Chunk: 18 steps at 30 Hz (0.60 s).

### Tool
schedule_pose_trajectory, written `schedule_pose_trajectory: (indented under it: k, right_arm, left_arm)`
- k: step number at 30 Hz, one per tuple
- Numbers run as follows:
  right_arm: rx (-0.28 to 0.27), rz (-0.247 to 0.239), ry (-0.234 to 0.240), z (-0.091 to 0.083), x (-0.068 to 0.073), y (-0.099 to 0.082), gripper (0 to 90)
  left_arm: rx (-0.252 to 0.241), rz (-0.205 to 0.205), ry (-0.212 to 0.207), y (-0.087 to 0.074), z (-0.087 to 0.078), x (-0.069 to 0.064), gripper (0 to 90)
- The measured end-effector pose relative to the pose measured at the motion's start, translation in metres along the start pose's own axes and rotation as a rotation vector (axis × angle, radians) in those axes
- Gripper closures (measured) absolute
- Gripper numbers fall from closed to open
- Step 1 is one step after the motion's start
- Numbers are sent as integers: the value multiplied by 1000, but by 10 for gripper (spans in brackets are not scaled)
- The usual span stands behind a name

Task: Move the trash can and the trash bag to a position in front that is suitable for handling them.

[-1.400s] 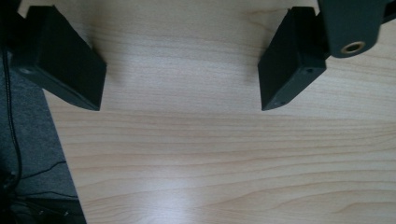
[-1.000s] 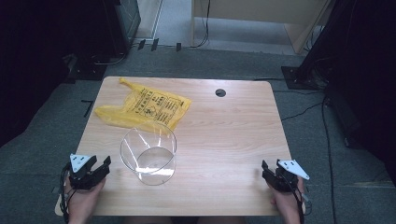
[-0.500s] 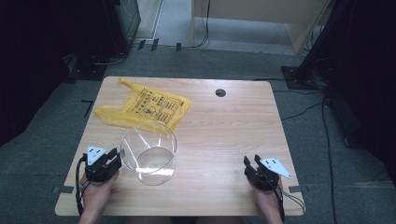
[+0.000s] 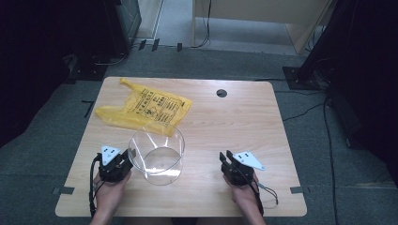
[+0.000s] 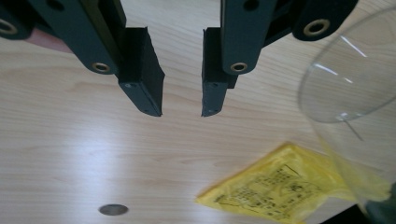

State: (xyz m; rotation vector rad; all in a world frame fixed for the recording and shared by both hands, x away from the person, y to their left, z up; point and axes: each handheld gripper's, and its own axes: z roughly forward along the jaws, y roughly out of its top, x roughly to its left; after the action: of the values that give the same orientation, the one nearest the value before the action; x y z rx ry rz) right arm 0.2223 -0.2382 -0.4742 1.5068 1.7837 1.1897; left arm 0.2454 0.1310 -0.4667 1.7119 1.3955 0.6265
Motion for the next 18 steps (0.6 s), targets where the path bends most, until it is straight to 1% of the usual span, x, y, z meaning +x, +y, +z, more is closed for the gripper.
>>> schedule_pose_trajectory:
  k: [5, 8, 9, 10, 14, 16, 18]
  right_arm:
    - [-19, -20, 44, 12, 21, 6, 720]
    - [-22, -19, 63, 15, 30, 7, 723]
    - [-25, -20, 63, 16, 32, 8, 723]
    - [-26, -18, 65, 16, 34, 8, 723]
    - [-32, 7, 62, 12, 33, 8, 723]
    - [-39, 16, 40, 11, 32, 7, 725]
    - [-38, 24, 31, 11, 31, 6, 725]
  left_arm:
    - [3, 21, -18, 2, 5, -15, 780]
    - [1, 20, -31, 3, 7, -24, 780]
    - [1, 20, -31, 3, 7, -24, 780]
    - [0, 18, -36, 3, 9, -30, 780]
    - [-5, 9, -42, 4, 13, -43, 781]
    - [-10, 10, -42, 4, 16, -51, 781]
    - [-7, 11, -50, 5, 19, -60, 784]
